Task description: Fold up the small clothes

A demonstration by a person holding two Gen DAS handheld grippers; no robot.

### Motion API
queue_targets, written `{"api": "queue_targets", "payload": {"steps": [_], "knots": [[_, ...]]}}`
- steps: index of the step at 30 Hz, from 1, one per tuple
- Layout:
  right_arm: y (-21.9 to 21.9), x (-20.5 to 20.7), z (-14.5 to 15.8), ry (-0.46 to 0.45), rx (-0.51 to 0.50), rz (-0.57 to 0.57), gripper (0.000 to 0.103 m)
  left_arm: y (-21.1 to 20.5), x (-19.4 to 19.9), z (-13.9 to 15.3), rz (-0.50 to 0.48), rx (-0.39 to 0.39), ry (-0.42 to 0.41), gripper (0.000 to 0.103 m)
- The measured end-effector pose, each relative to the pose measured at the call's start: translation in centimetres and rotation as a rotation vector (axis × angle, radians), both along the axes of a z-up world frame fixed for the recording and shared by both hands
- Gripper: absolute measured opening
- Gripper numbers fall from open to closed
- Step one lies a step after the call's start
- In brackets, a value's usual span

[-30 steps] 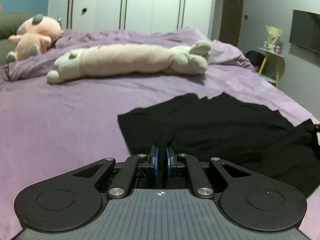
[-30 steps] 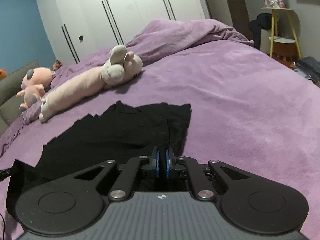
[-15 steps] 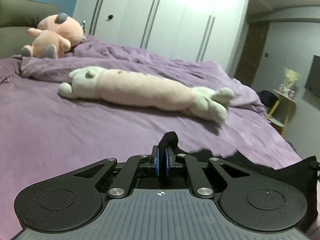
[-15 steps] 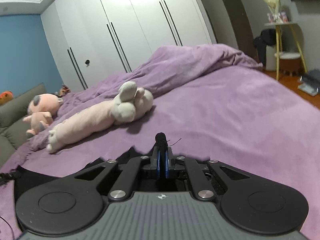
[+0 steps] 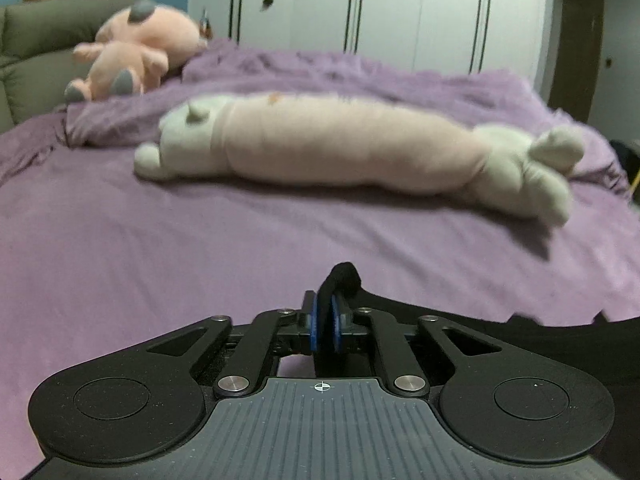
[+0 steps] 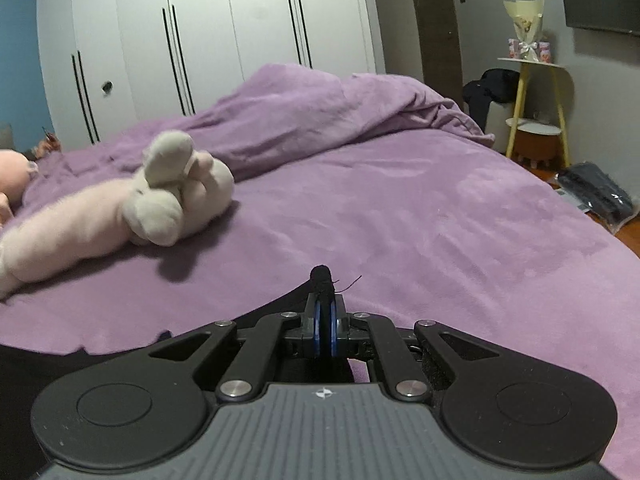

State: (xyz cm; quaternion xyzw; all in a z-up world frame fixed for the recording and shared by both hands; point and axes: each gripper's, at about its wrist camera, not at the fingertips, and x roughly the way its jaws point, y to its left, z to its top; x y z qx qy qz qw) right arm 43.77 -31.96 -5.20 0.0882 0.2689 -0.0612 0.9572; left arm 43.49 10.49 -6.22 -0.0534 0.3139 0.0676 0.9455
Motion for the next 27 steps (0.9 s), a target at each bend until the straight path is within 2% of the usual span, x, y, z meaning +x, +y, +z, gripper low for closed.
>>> {"api": "queue_targets", "payload": {"steps": [3, 5, 7, 9, 11, 13, 14, 16, 19, 20, 21, 23, 24, 25, 27], "knots": [[-0.1, -0.1, -0.8, 0.013, -0.029, -0.071, 0.008, -0.4, -1.1, -0.8, 0.055, 0.047, 0.032, 0.018], [0.3, -1.4, -0.7, -0.001, -0.023, -0.145, 0.010, -1.1, -2.9, -0.9, 0.006, 0.057, 0.005, 0.019], [1.4, -2.8, -0.9, -0.018, 0.065, -0.135, 0.013, -2.2, -4.5, -0.9, -0.065, 0.009, -0.013, 0.023], [3.2, -3.7, -1.8, -0.023, 0.225, -0.002, 0.013, -3.8, -5.2, -1.2, -0.123, -0.045, -0.011, 0.027], [5.9, -3.5, -3.3, 0.018, 0.342, 0.180, 0.015, -6.2, -5.4, -1.8, -0.192, -0.057, -0.002, 0.034], [8.5, -2.7, -4.6, 0.079, 0.355, 0.314, 0.015, -8.1, -5.4, -2.8, -0.242, -0.058, 0.027, 0.037], [9.4, -2.3, -5.3, 0.097, 0.315, 0.358, 0.016, -8.5, -5.3, -3.2, -0.248, -0.063, 0.035, 0.037], [9.2, -2.1, -6.0, 0.077, 0.215, 0.329, 0.013, -8.8, -5.2, -4.1, -0.227, -0.054, 0.048, 0.038], [4.2, -1.8, -6.5, 0.050, 0.323, 0.185, 0.005, -8.0, -5.0, -4.4, -0.196, -0.099, 0.042, 0.038], [2.5, -2.0, -6.3, 0.025, 0.294, 0.107, 0.004, -7.8, -5.0, -4.5, -0.193, -0.116, 0.042, 0.038], [0.7, -2.2, -6.5, 0.012, 0.306, 0.047, 0.000, -7.6, -4.9, -4.5, -0.193, -0.124, 0.042, 0.038], [-2.2, -2.7, -6.5, 0.005, 0.347, -0.039, 0.000, -7.5, -4.9, -4.5, -0.203, -0.114, 0.039, 0.038], [-2.6, -3.0, -6.2, -0.003, 0.320, -0.066, 0.000, -7.5, -4.9, -4.5, -0.204, -0.106, 0.038, 0.038], [-2.6, -3.3, -5.7, 0.004, 0.247, -0.105, 0.000, -7.5, -5.0, -4.5, -0.201, -0.103, 0.036, 0.038], [-2.5, -4.0, -5.0, 0.026, 0.208, -0.091, 0.000, -7.4, -5.0, -4.3, -0.185, -0.099, 0.043, 0.038]]}}
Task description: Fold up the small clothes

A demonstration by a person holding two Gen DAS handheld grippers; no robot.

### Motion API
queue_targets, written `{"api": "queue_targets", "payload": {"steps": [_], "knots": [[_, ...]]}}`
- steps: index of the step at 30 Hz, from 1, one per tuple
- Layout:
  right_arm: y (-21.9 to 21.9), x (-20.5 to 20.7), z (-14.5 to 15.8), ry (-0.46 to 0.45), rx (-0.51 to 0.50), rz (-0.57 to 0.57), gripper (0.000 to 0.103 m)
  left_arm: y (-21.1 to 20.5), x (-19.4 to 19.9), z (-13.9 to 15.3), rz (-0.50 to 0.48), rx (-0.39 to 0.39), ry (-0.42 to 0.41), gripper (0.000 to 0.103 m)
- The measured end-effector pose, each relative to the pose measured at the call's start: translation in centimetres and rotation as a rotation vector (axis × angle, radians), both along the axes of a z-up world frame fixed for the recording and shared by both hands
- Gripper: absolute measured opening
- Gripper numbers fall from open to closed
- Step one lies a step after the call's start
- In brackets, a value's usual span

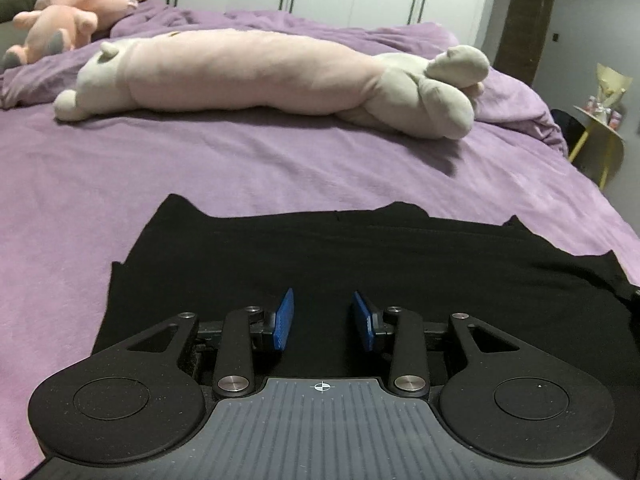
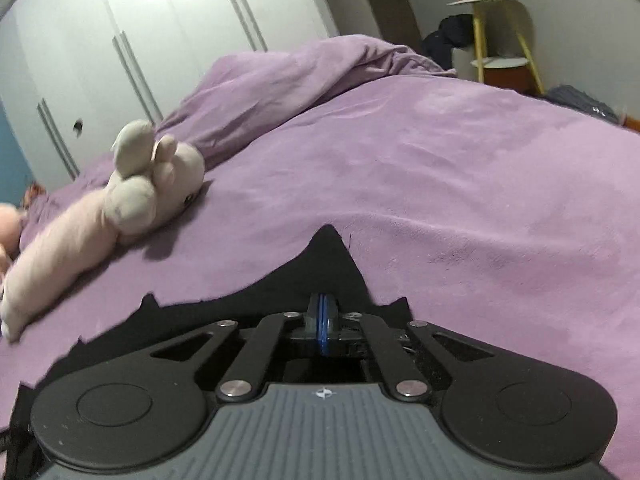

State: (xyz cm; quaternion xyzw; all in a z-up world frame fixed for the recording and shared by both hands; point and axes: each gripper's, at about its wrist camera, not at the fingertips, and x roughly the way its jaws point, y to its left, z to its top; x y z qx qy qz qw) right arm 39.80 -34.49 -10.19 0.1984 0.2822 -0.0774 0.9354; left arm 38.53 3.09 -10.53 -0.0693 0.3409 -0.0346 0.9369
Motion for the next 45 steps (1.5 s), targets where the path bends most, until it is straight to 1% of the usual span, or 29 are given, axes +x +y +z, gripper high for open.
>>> {"api": "queue_targets", "payload": {"steps": [1, 4, 6, 7, 9, 11, 12, 13, 14, 15, 16, 18, 19, 20, 22, 23, 24, 25, 27, 28, 29, 30, 32, 34, 35, 37, 39, 42, 45], "knots": [[0.3, -0.6, 0.6, 0.007, -0.008, 0.019, 0.006, 0.1, -0.1, 0.1, 0.006, 0.000, 0.005, 0.038], [2.1, -2.9, 2.1, -0.023, -0.013, 0.134, 0.008, 0.2, -0.5, 0.6, 0.013, 0.018, 0.019, 0.038], [2.9, -4.2, 2.1, 0.004, -0.021, 0.199, 0.008, 0.4, -0.9, 0.8, 0.011, 0.042, 0.025, 0.038], [3.1, -4.8, 1.7, 0.040, -0.045, 0.219, 0.008, 0.6, -1.2, 0.9, 0.010, 0.053, 0.028, 0.038], [2.8, -5.6, 0.9, 0.102, -0.105, 0.215, 0.007, 1.3, -2.1, 1.1, 0.010, 0.075, 0.028, 0.039], [1.6, -7.1, 1.2, 0.106, -0.132, 0.168, 0.006, 2.3, -3.1, 1.2, 0.034, 0.117, 0.040, 0.043], [1.3, -7.5, 1.6, 0.134, -0.179, 0.114, 0.006, 3.1, -3.6, 1.2, 0.053, 0.116, 0.054, 0.051], [0.8, -7.9, 2.0, 0.157, -0.198, 0.071, 0.011, 4.4, -4.4, 1.3, 0.077, 0.082, 0.069, 0.056], [0.2, -8.4, 2.5, 0.175, -0.189, 0.026, 0.016, 5.6, -5.2, 1.3, 0.094, 0.033, 0.083, 0.056], [-0.3, -9.1, 3.1, 0.181, -0.181, -0.008, 0.016, 7.0, -6.1, 1.4, 0.107, -0.015, 0.101, 0.054], [-0.3, -9.5, 3.7, 0.170, -0.188, -0.030, 0.016, 7.9, -7.0, 1.4, 0.129, -0.034, 0.115, 0.054], [0.3, -11.0, 5.3, 0.097, -0.208, -0.042, 0.017, 9.2, -8.6, 1.4, 0.155, -0.046, 0.136, 0.054], [0.9, -11.5, 6.0, 0.054, -0.210, -0.034, 0.020, 9.9, -9.6, 1.5, 0.155, -0.072, 0.134, 0.054], [1.7, -12.1, 6.8, 0.001, -0.182, -0.005, 0.025, 10.4, -10.2, 1.6, 0.151, -0.099, 0.134, 0.055], [3.1, -12.6, 7.4, -0.061, -0.070, 0.094, 0.054, 11.2, -11.4, 1.5, 0.130, -0.188, 0.145, 0.056], [4.0, -12.5, 7.4, -0.069, -0.016, 0.150, 0.057, 11.4, -11.5, 1.4, 0.112, -0.232, 0.156, 0.056], [5.4, -12.3, 7.0, -0.060, 0.035, 0.223, 0.057, 11.7, -11.6, 1.3, 0.099, -0.286, 0.164, 0.058], [6.9, -12.1, 6.5, -0.035, 0.038, 0.276, 0.057, 11.9, -11.6, 1.3, 0.100, -0.316, 0.163, 0.059], [10.4, -12.0, 5.4, 0.022, -0.023, 0.343, 0.054, 12.2, -11.2, 1.0, 0.108, -0.365, 0.168, 0.060], [12.1, -12.0, 4.6, 0.045, -0.038, 0.377, 0.047, 12.5, -10.9, 0.7, 0.127, -0.406, 0.179, 0.060], [13.6, -11.9, 3.8, 0.075, -0.028, 0.405, 0.043, 12.7, -10.8, 0.5, 0.145, -0.439, 0.180, 0.060], [14.5, -11.7, 3.2, 0.100, -0.016, 0.425, 0.036, 13.0, -10.5, 0.2, 0.160, -0.469, 0.181, 0.060], [16.4, -11.7, 2.3, 0.136, -0.028, 0.432, 0.029, 13.3, -9.6, -0.5, 0.174, -0.504, 0.191, 0.060], [17.9, -11.4, 2.1, 0.140, -0.045, 0.436, 0.024, 13.5, -8.7, -1.1, 0.175, -0.537, 0.200, 0.058], [18.4, -11.2, 2.1, 0.138, -0.061, 0.436, 0.024, 13.6, -8.4, -1.3, 0.181, -0.550, 0.205, 0.054], [19.3, -10.2, 2.3, 0.133, -0.100, 0.438, 0.023, 13.7, -7.6, -1.7, 0.204, -0.575, 0.234, 0.031], [19.9, -10.2, 2.1, 0.133, -0.137, 0.446, 0.023, 14.0, -7.2, -2.2, 0.213, -0.630, 0.257, 0.022], [20.6, -9.9, 1.5, 0.134, -0.183, 0.454, 0.024, 14.2, -7.1, -2.5, 0.230, -0.665, 0.259, 0.018], [20.8, -10.4, 2.0, 0.118, -0.197, 0.446, 0.023, 14.3, -7.3, -2.2, 0.235, -0.687, 0.246, 0.016]]}}
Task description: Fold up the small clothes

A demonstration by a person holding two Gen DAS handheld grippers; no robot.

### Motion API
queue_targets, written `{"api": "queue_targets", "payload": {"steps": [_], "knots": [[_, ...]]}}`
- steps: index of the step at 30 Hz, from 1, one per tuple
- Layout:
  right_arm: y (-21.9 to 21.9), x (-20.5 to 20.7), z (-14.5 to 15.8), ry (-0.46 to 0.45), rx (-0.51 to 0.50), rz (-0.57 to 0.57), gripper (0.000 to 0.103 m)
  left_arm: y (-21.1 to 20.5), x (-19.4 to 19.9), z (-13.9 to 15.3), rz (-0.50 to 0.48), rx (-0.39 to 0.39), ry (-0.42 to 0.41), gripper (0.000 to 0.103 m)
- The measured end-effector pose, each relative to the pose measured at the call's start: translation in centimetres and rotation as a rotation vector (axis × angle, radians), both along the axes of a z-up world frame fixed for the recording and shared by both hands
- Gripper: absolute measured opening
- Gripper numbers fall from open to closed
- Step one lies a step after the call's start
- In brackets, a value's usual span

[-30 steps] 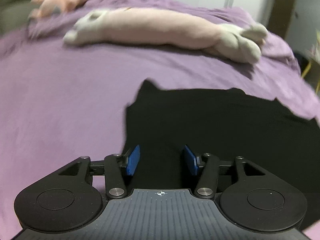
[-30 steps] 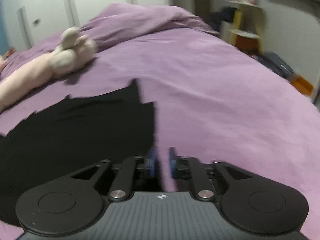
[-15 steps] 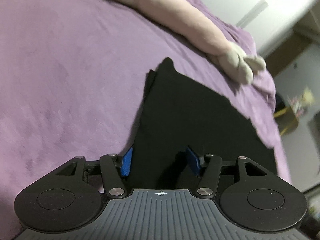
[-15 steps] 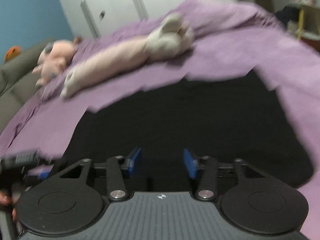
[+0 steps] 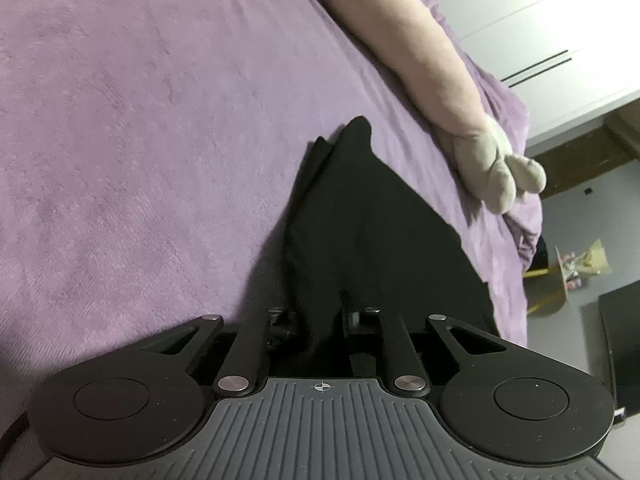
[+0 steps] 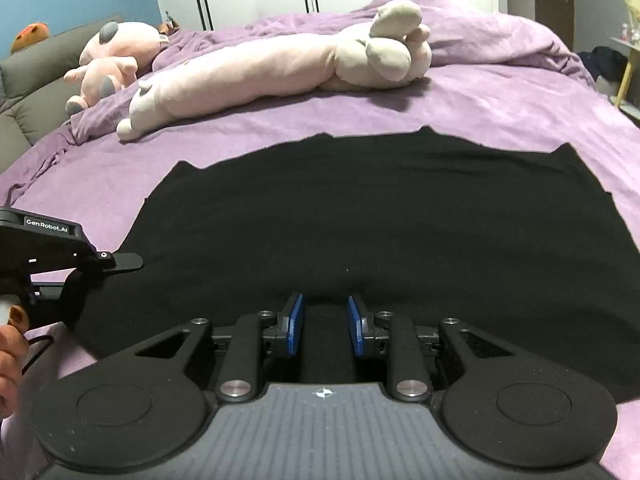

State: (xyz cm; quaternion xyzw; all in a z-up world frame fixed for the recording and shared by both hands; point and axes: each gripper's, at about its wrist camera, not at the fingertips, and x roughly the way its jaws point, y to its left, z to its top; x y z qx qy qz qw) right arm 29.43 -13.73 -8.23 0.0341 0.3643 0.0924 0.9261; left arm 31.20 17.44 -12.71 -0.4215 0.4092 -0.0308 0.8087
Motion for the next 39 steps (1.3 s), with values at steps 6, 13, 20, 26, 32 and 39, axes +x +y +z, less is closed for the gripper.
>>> {"api": "queue_targets", "payload": {"steps": [6, 13, 20, 26, 32, 39], "knots": [[0.3, 0.1, -0.8, -0.009, 0.007, -0.006, 0.022, -0.1, -0.2, 0.8, -0.008, 0.024, -0.017, 0.015], [-3.0, -0.3, 1.2, -0.096, 0.053, -0.116, 0.021, -1.3, 0.5, 2.4, -0.050, 0.147, 0.029, 0.014], [-9.3, -1.1, 2.4, -0.118, 0.280, -0.230, 0.024, -6.0, 1.7, 6.9, -0.138, 0.358, 0.006, 0.014], [-10.9, -2.0, 1.6, -0.064, 0.237, -0.322, 0.024, -14.4, 1.7, 9.2, -0.321, 0.365, -0.117, 0.013], [-12.4, -2.6, 1.3, -0.051, 0.209, -0.348, 0.024, -20.8, 1.5, 5.2, -0.492, 0.333, -0.074, 0.025], [-12.9, -2.8, 1.1, -0.035, 0.222, -0.325, 0.025, -17.1, -2.0, 5.9, -0.478, 0.170, -0.127, 0.032]]}}
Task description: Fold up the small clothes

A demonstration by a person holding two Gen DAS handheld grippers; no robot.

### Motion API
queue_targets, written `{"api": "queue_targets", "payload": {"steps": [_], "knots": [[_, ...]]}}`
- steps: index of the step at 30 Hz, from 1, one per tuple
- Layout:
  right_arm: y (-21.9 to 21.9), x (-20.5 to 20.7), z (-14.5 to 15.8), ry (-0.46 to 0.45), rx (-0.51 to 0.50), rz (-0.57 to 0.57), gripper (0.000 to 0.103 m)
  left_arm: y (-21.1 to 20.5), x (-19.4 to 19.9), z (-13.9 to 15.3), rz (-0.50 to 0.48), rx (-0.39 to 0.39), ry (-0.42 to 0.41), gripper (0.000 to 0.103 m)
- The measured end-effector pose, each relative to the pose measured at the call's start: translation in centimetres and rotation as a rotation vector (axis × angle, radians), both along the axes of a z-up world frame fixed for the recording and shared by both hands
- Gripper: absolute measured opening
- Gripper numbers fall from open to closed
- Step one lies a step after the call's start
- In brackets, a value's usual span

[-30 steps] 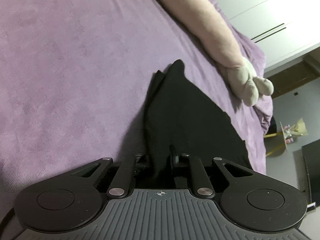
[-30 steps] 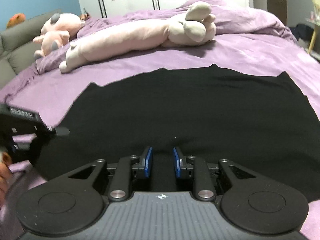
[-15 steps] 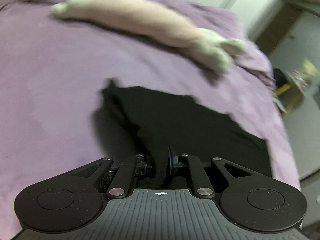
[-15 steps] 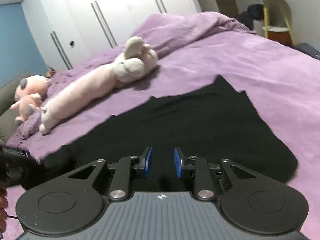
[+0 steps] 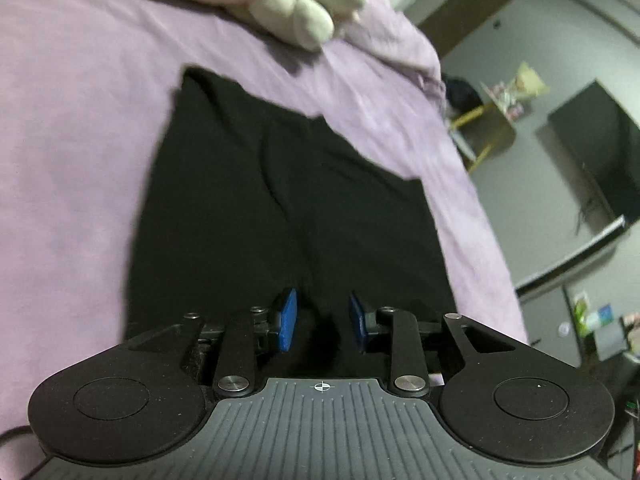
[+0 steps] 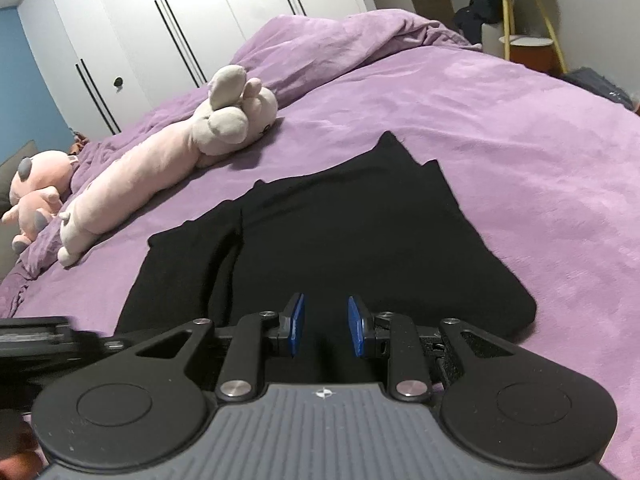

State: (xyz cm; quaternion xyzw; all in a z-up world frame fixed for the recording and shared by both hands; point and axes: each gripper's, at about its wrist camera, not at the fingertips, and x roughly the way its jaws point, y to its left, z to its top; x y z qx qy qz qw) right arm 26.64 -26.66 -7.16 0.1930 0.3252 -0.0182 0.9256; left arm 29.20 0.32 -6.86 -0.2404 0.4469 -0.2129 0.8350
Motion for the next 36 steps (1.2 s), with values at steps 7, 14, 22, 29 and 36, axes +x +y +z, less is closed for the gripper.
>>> {"api": "queue_targets", "payload": {"steps": [7, 14, 22, 29, 36], "knots": [[2.5, 1.2, -0.2, 0.047, 0.147, 0.176, 0.040, 2.5, -1.1, -0.3, 0.154, 0.171, -0.032, 0.031], [3.1, 1.7, -1.9, 0.131, 0.226, 0.245, 0.040, 2.9, -1.2, -2.1, 0.080, -0.033, 0.025, 0.035], [1.4, 1.9, -1.3, 0.104, 0.347, 0.215, 0.040, 5.3, -2.6, -0.9, 0.219, 0.116, -0.050, 0.038], [1.2, 3.0, -1.5, 0.110, 0.413, 0.214, 0.047, 5.1, -1.3, -2.8, 0.166, -0.004, 0.015, 0.048], [1.3, 5.7, -2.0, 0.142, 0.420, 0.239, 0.053, 7.8, -1.8, -2.4, 0.242, -0.048, 0.014, 0.052]]}}
